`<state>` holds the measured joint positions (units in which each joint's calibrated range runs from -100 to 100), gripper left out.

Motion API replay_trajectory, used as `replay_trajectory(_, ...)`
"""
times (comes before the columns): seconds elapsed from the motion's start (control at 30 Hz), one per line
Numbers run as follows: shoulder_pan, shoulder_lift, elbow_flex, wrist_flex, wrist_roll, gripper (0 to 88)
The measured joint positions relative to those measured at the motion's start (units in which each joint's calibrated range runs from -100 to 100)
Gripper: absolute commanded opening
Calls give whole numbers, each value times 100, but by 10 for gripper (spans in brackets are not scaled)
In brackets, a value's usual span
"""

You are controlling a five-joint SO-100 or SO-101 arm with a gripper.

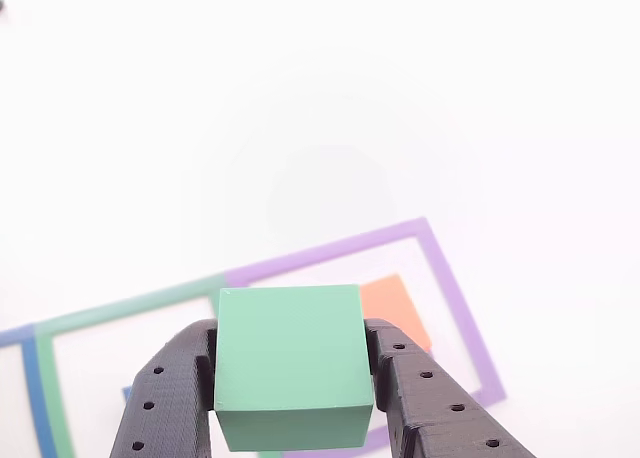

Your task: Tower of hanoi

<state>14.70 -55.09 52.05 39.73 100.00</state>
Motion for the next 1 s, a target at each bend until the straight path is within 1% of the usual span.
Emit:
replay_trajectory(0.1, -41, -329, -1036, 1557, 0, 76)
replay_trajectory(0.2, -336, -481, -2219, 3010, 0, 75)
replay_trajectory(0.3, -508, -566, -3272, 4117, 0, 74)
replay_trajectory(0.4, -737, -667, -4099, 4896, 0, 75)
replay_trajectory(0.5, -966, -802, -4439, 5241, 0, 75)
replay_trajectory(0.7, -1433, -946, -4552, 5465, 0, 74)
replay_trajectory(1.0, -2603, -929, -4204, 5514, 0, 82)
